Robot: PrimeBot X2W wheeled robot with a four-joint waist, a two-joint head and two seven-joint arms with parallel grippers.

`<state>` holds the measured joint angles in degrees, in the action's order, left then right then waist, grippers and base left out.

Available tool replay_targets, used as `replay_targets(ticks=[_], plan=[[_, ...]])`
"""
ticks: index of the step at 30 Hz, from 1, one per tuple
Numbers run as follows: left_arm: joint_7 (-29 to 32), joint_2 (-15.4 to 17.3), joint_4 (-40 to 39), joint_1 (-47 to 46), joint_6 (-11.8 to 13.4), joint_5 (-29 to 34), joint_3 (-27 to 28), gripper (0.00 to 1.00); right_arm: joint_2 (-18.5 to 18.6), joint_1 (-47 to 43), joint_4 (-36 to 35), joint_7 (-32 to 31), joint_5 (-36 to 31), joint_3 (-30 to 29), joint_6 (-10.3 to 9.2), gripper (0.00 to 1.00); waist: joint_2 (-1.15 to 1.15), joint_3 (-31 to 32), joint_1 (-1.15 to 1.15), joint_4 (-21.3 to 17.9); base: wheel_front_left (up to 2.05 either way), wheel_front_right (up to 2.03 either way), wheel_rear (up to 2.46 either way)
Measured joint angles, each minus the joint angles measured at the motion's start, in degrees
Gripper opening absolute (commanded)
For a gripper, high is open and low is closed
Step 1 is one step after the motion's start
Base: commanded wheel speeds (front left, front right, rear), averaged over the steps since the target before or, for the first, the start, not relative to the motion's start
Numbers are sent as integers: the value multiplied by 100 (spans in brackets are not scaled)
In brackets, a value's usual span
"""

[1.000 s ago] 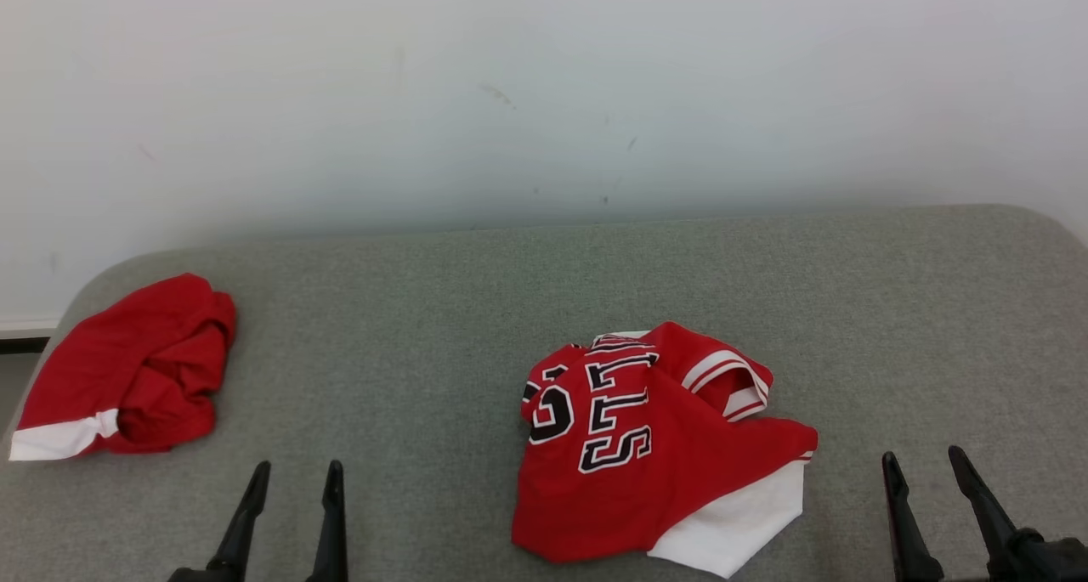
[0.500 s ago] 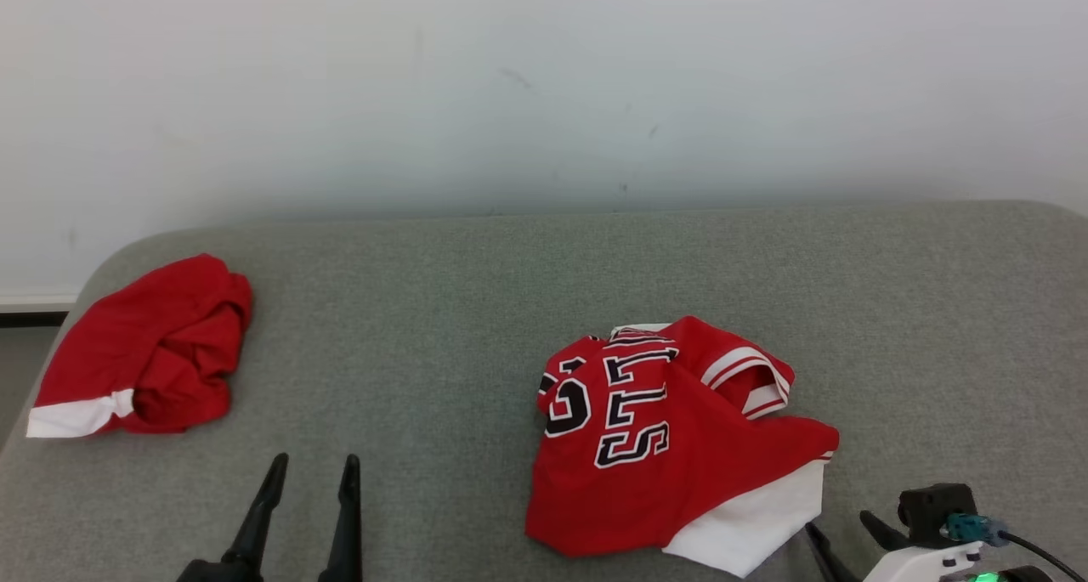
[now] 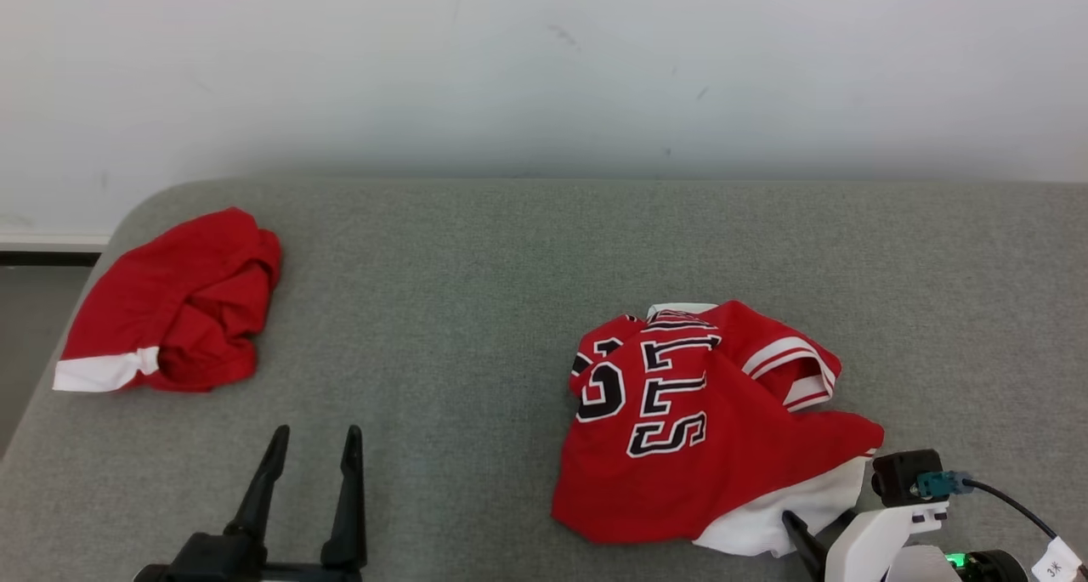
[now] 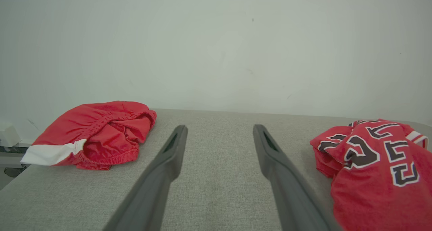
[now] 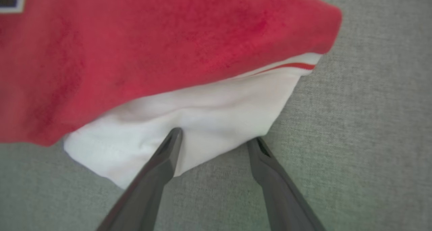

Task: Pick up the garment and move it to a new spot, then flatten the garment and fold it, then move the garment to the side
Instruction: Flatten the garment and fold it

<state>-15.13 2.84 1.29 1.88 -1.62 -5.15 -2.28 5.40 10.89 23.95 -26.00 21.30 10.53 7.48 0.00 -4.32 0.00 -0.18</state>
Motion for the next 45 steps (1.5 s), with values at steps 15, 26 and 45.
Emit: replay_targets(ticks=[15, 26, 45], plan=[[0, -1, 12, -38, 93, -149, -48, 100, -185, 353, -634, 411, 606, -7, -1, 0, 0, -29, 0, -137, 0, 0, 0], [0, -3, 99, -60, 121, -205, -314, 100, 0, 937, -2638, -649, 1412, 333, -1, 0, 0, 176, 0, -139, 0, 0, 0], [0, -2, 216, -185, 220, -383, -621, 100, -250, 3879, -1303, -689, 1720, 581, -1, 0, 0, 411, 0, 537, 0, 0, 0]])
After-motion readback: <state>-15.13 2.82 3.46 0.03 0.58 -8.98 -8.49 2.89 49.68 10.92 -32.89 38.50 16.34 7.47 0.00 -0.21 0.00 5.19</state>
